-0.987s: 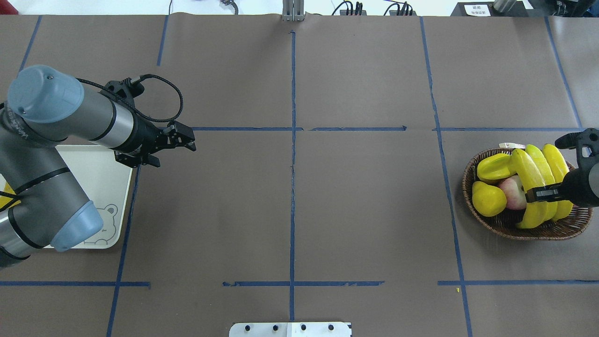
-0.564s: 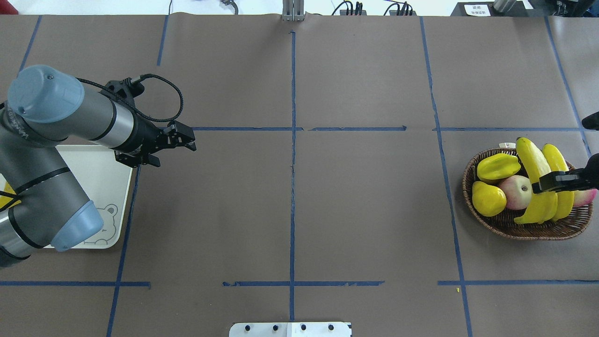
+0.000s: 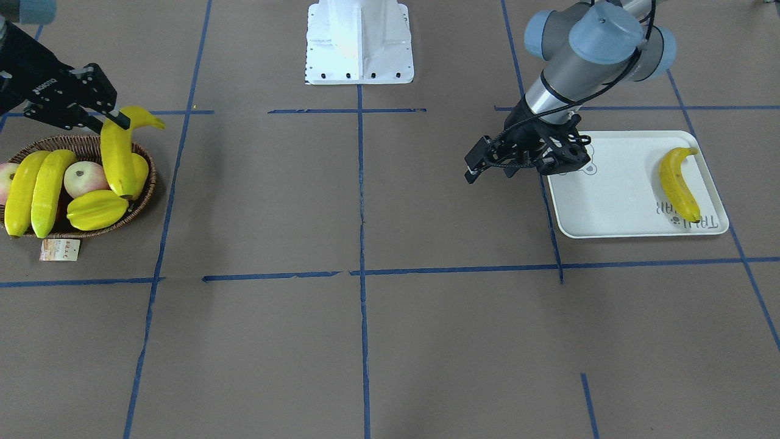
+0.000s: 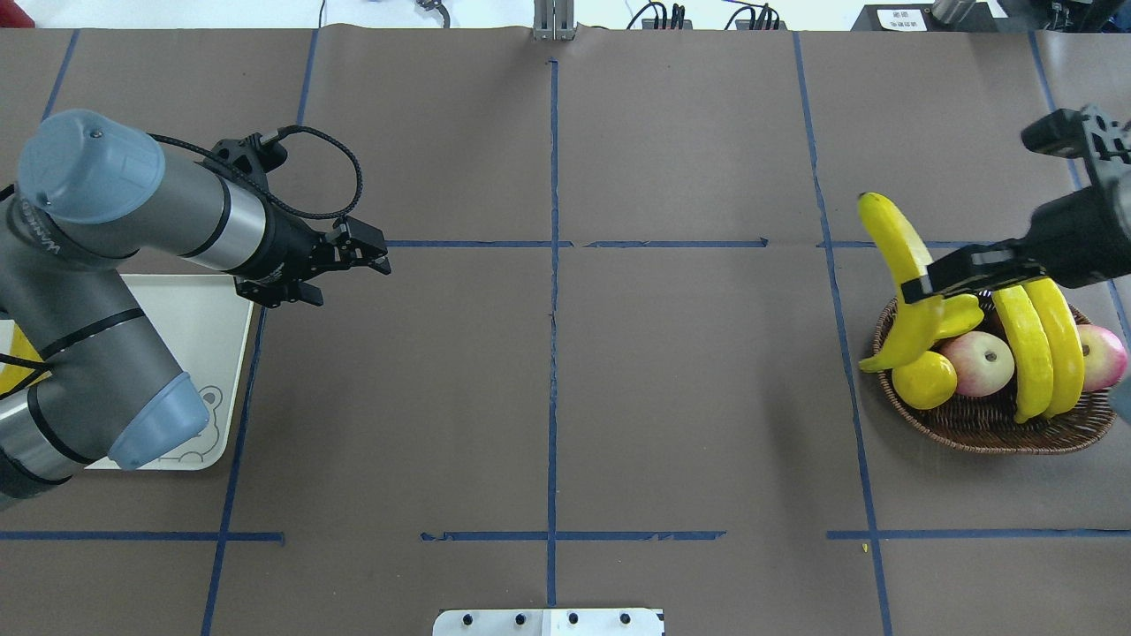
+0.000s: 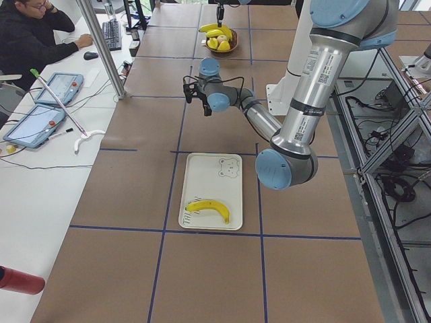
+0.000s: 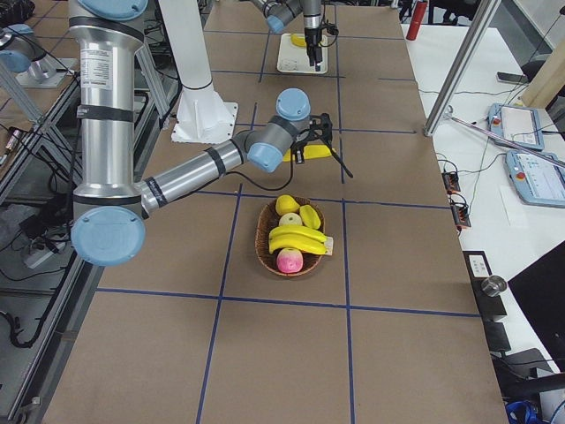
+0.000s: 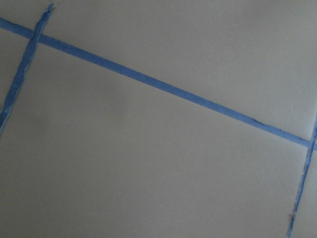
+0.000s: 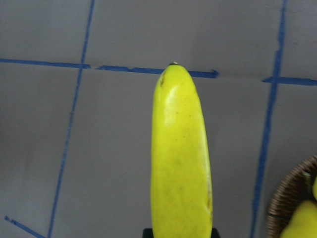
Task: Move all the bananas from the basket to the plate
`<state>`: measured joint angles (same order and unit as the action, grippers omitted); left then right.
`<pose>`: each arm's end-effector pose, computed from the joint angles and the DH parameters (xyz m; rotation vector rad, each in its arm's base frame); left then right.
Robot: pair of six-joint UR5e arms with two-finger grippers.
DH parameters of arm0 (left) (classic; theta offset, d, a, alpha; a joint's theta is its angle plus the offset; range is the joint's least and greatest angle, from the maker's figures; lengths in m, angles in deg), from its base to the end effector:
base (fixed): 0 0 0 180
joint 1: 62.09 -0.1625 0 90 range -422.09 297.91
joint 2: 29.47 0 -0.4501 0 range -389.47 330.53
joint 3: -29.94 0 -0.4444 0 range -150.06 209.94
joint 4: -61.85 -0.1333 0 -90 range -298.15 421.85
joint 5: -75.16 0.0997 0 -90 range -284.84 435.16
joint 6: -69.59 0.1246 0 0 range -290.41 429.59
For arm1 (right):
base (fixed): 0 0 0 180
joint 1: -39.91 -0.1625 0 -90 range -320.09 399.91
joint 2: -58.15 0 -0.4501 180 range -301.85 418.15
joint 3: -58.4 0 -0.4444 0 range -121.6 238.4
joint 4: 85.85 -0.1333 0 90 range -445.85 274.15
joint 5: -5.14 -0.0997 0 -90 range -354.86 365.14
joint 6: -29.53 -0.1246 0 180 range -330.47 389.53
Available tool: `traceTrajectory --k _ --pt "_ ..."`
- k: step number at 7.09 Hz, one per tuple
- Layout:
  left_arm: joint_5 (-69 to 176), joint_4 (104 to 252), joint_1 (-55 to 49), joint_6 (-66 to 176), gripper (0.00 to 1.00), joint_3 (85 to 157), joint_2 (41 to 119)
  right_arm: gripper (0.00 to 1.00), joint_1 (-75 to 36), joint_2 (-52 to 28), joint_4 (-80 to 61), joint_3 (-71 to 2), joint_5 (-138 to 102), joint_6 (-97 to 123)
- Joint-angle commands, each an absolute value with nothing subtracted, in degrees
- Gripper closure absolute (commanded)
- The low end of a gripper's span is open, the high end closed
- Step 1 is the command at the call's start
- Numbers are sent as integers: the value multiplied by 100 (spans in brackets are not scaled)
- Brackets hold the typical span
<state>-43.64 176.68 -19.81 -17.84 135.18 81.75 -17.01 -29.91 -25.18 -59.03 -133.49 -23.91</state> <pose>0.4420 -0.5009 0.2830 -0.0201 1.1427 -0.3479 -0.2530 -0.4614 0.3520 0.1691 -1.2095 -0.1242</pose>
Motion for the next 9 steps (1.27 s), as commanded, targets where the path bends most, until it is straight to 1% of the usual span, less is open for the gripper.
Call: traceTrajectory --k 1,2,3,4,6,9 --pt "-4306 18816 -2182 -2720 5 13340 8522 99 -777 -1862 -2555 -5761 -12579 -3772" --pt "-4227 19668 -2227 -3231 5 13208 8532 98 -285 -1458 -2555 -5752 -12016 -4275" --pt "-4201 20068 -2271 -3489 5 13146 8549 98 242 -1079 -2555 -5735 -11428 -4654" --pt "-4087 20116 -2323 -3656 4 13146 8732 98 656 -875 -2547 -5717 -11013 -4719" --pt "-3841 20125 -2490 -3842 4 13137 9023 99 1088 -637 -2538 -5709 -10510 -4895" --pt "-3411 20142 -2929 -4141 4 13128 9270 100 1302 -434 -2476 -5638 -10297 -4913"
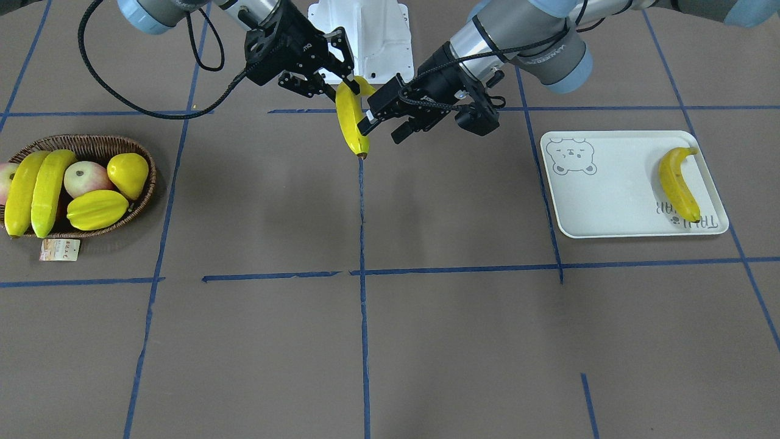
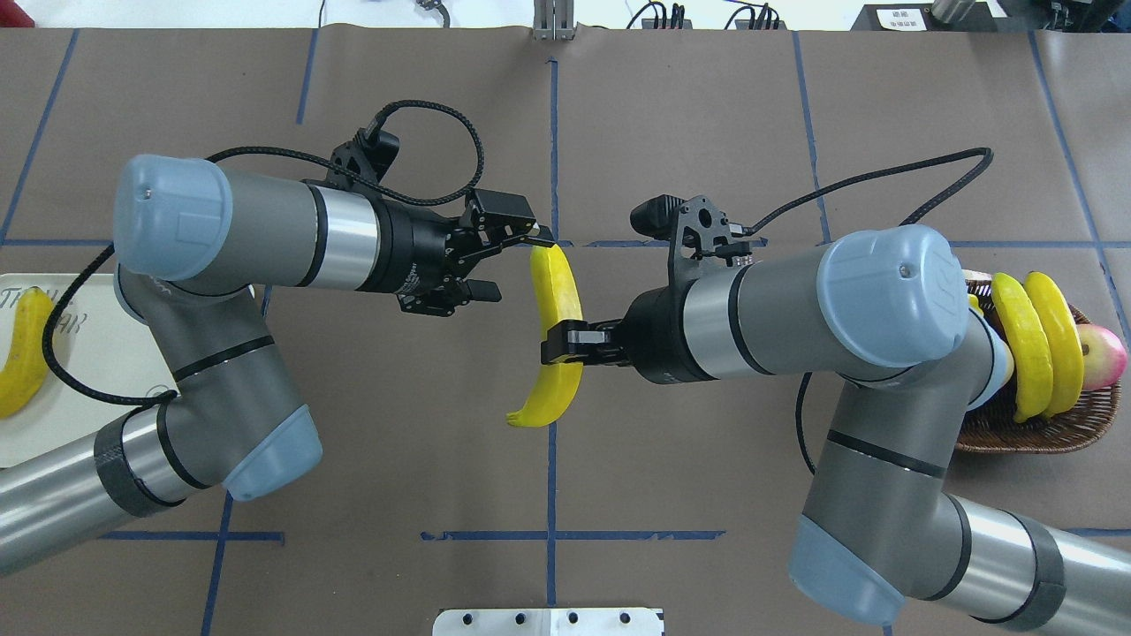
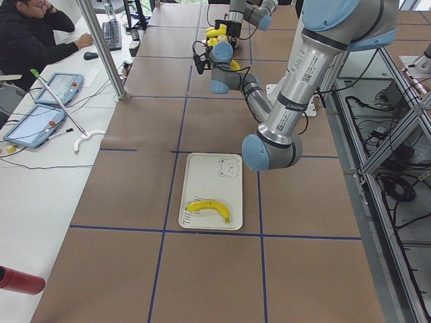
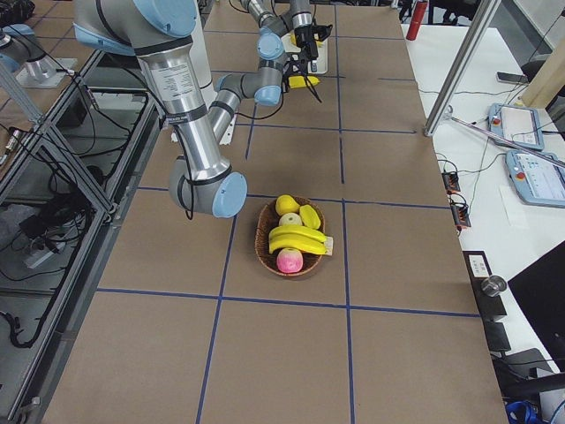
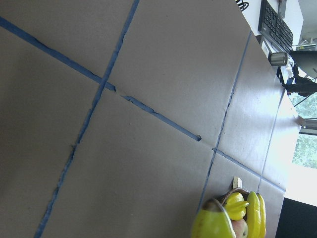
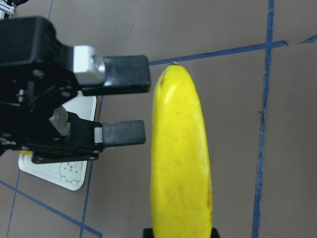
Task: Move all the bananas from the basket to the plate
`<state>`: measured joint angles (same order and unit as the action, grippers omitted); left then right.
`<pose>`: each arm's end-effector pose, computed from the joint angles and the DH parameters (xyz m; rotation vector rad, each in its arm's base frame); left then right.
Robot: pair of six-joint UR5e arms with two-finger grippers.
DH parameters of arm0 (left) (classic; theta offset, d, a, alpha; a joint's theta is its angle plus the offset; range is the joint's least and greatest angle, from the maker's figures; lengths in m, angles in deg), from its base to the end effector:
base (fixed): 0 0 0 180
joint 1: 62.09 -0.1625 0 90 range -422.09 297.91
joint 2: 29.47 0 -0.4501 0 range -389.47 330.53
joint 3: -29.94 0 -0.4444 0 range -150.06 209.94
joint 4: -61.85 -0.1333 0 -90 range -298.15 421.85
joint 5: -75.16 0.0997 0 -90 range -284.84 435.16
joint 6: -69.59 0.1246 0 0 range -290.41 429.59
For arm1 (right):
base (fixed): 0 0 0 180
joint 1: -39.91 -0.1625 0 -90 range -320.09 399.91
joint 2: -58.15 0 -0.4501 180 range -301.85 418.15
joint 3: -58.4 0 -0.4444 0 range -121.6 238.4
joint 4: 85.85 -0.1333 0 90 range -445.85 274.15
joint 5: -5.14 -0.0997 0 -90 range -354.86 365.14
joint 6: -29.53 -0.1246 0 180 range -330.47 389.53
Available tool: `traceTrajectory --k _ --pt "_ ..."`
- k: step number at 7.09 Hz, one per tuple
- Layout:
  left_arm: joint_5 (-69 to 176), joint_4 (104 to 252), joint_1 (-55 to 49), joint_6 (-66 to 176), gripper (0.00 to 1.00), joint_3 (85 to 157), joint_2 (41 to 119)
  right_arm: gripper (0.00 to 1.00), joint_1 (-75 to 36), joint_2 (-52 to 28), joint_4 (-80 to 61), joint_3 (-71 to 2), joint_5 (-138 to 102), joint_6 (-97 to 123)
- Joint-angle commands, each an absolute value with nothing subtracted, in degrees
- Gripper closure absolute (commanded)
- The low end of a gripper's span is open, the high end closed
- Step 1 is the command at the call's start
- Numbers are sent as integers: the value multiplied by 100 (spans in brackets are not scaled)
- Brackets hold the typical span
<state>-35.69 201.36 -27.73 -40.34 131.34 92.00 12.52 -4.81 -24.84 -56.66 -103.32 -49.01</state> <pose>0.5053 -0.4532 0.1396 -0.0793 1.6253 -0.4390 -0.4983 -0.3639 0.1325 0.2145 -1.4071 0.0015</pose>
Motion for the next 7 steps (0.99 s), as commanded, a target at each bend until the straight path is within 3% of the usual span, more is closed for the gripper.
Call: traceTrajectory --k 1,3,4,5,6,7 --pt "-3296 20142 -3070 -4142 4 13128 9288 100 1302 -434 -2485 -5638 -10297 -4913" --pt "-3295 20142 -3150 -4133 11 13093 9279 100 1302 -434 -2485 -5638 -10297 -4913" --pt "-3304 20151 -3150 -4124 47 13084 9279 99 1293 -434 -2485 -5638 -10297 -4905" --pt "-3304 20151 -3150 -4107 95 13093 9270 95 1293 -434 -2468 -5638 -10288 -4913" --pt "-3304 20151 -3150 -4098 100 13093 9261 41 1293 -434 -2467 -5638 -10297 -4913" --pt "-3304 20151 -3133 -4106 100 13102 9261 1 1293 -434 -2467 -5638 -10297 -4913"
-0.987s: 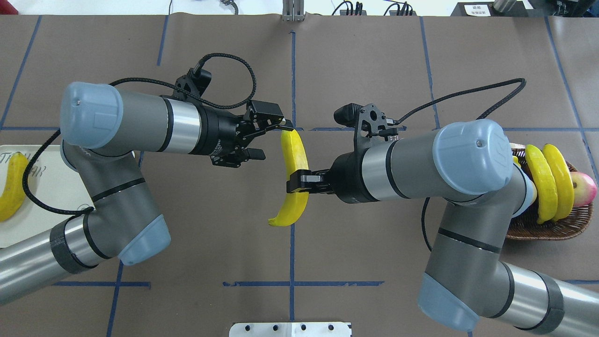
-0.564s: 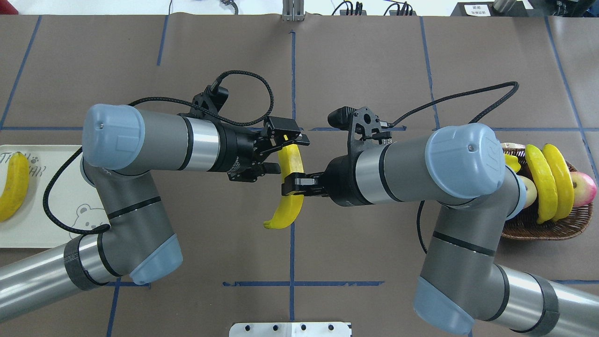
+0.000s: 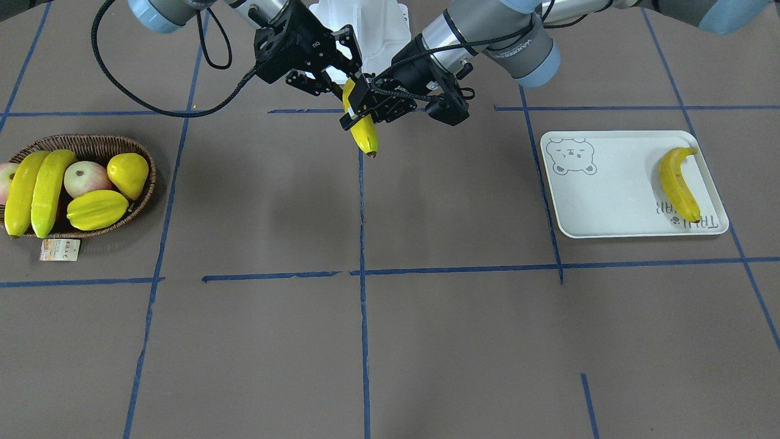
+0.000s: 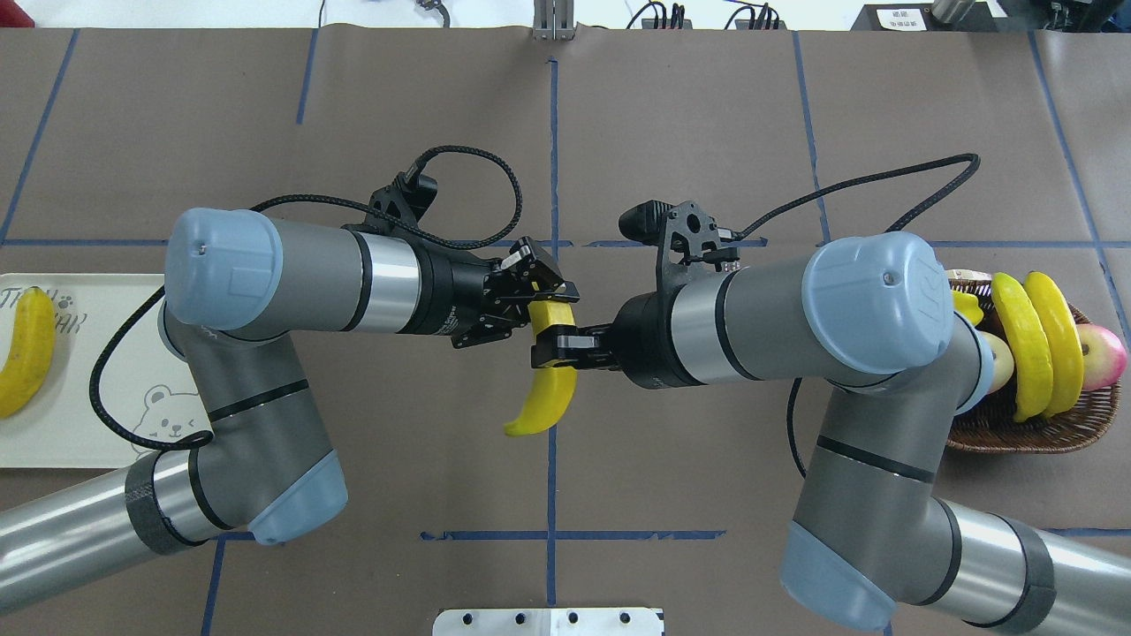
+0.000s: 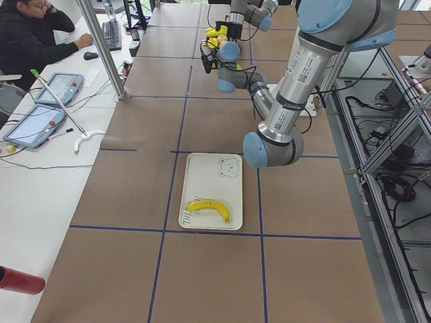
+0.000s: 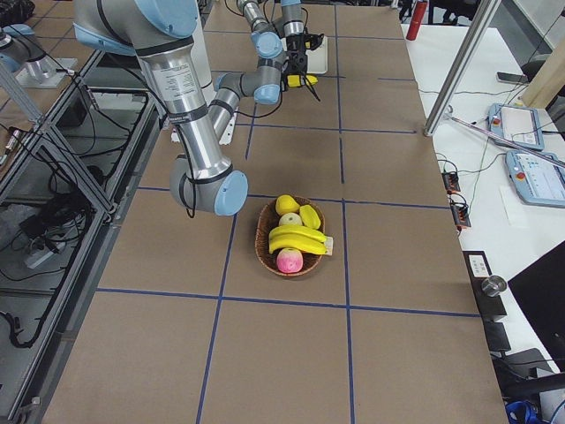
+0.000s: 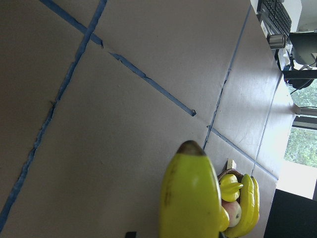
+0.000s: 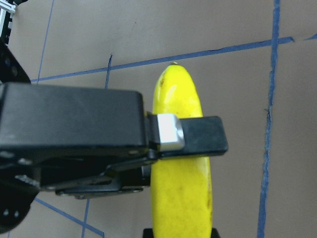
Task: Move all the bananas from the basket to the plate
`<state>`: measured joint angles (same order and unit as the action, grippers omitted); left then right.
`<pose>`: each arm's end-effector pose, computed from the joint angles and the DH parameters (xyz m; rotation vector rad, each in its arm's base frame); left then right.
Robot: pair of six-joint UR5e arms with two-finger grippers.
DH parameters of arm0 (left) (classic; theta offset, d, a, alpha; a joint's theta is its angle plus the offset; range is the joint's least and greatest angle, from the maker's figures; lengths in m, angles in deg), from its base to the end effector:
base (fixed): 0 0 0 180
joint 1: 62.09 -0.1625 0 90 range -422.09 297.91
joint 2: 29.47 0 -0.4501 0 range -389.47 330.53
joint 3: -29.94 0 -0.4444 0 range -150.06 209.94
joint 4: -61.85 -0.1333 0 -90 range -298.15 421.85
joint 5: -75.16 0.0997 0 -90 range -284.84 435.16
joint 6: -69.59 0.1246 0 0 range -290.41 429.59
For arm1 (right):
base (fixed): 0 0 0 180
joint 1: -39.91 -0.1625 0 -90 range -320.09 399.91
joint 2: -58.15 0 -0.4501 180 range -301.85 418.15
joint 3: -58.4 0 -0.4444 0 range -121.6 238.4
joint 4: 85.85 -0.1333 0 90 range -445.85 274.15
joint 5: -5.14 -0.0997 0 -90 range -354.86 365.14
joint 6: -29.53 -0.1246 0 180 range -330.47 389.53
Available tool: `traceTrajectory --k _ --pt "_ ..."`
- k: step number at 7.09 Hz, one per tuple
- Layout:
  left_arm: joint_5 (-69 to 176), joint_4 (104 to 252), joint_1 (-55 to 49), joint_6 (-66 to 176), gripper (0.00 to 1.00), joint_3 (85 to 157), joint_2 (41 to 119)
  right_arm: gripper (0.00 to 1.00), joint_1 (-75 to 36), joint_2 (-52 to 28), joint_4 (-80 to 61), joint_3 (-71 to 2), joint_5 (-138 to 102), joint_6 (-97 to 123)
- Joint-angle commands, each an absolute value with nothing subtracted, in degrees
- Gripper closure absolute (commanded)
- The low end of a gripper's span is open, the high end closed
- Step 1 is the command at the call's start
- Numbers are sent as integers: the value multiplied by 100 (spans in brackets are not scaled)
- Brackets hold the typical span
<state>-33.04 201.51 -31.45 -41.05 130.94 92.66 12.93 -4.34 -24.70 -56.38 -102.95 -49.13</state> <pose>0.5344 -0.4263 0.1345 -0.1047 1.6310 -0.4326 -0.5026 -0.3620 0.1299 0.2136 -1.4077 0.0017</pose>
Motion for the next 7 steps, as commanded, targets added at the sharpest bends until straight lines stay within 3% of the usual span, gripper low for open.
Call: traceTrajectory --k 1,4,7 --pt "-3304 20151 -3124 -4106 100 13102 9261 0 1293 -443 -2467 -5647 -10306 -4896" --pt "-3356 19942 -2906 -4054 100 13102 9200 0 1275 -443 -2467 -5699 -10297 -5000" --pt "-3926 18802 -2178 -2706 100 13329 8088 1 1109 -521 -2467 -5761 -10253 -5010"
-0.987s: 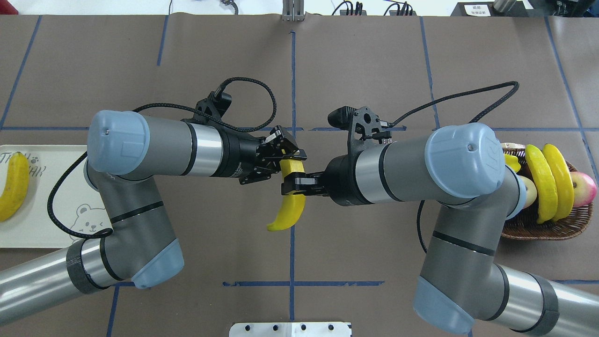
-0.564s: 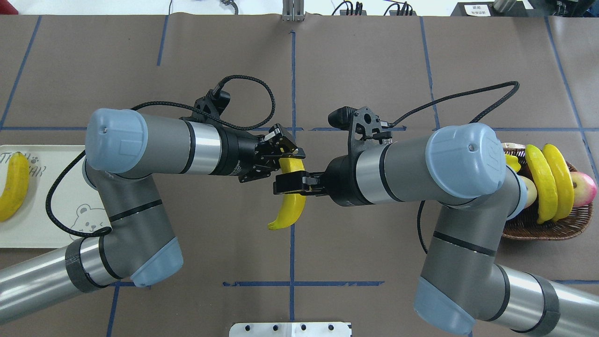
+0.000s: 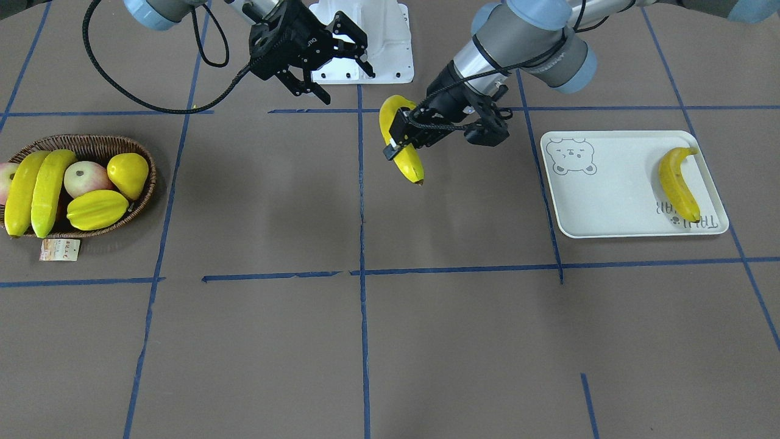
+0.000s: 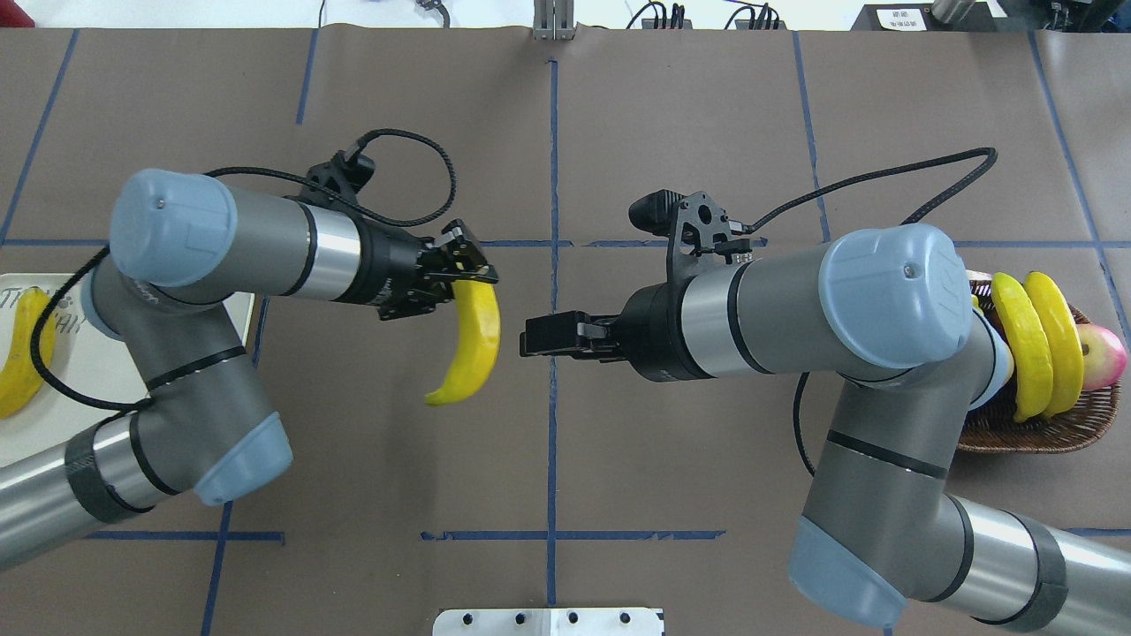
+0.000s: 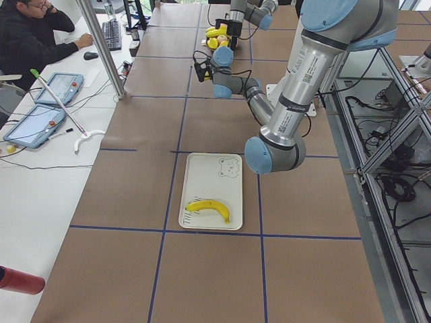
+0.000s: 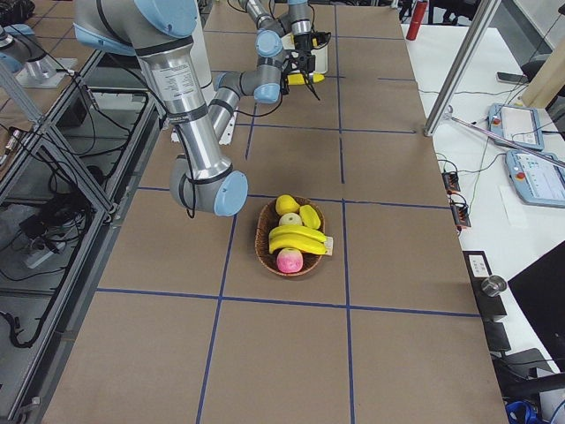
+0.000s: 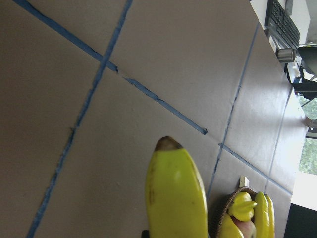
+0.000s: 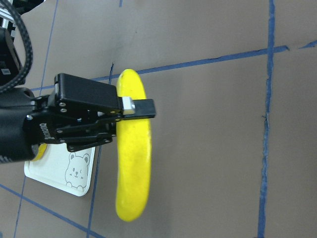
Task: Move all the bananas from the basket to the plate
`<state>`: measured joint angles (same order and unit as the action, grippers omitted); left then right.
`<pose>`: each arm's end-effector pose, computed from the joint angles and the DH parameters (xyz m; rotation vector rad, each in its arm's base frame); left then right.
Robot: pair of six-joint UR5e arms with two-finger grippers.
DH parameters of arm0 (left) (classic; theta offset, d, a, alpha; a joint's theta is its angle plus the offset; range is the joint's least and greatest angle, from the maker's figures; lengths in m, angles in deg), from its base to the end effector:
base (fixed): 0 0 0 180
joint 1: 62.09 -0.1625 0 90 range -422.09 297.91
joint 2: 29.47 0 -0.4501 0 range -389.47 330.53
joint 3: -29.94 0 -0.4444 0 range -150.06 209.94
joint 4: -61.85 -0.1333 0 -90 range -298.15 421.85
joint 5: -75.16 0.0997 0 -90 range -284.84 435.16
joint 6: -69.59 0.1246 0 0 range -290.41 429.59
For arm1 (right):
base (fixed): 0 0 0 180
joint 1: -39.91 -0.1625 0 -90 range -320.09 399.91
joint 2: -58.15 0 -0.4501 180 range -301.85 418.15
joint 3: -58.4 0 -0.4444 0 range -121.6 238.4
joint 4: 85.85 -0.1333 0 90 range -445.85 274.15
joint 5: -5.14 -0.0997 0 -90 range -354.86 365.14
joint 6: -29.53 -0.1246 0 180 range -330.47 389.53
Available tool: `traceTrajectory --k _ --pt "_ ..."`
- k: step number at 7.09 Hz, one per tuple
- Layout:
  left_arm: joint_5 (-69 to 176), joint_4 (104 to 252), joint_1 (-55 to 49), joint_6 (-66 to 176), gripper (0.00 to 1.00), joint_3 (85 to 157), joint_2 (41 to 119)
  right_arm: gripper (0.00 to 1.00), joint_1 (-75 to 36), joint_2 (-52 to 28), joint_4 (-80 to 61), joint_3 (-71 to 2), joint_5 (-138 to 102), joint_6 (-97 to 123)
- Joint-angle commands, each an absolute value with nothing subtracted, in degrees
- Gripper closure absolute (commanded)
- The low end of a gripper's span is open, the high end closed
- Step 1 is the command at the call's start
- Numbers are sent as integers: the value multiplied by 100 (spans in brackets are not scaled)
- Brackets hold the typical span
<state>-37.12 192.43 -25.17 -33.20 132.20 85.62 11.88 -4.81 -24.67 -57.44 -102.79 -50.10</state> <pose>0.4901 -0.4759 0.2271 -0.0393 1.3907 -0.4610 -0.4890 -0.3679 0.1275 0.2207 -1.4160 0.0305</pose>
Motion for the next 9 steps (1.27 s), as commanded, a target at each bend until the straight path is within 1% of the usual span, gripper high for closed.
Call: traceTrajectory --k 1,2,4,7,9 --pt "-3971 18702 -1992 -2230 100 13556 7370 1 1091 -626 -2433 -5779 -10114 -5045" --pt "-3980 18701 -1781 -1695 100 13620 6745 1 1091 -758 -2371 -5831 -10034 -5045" --pt "-3919 18710 -1473 -745 100 13559 5750 1 1082 -777 -2371 -5823 -10016 -5045" --pt "-3832 18710 -1410 -434 100 13199 5579 1 951 -838 -2240 -5840 -10033 -5036" --pt "-3822 18719 -1183 153 100 12892 5544 0 461 -943 -1574 -5954 -10155 -4914"
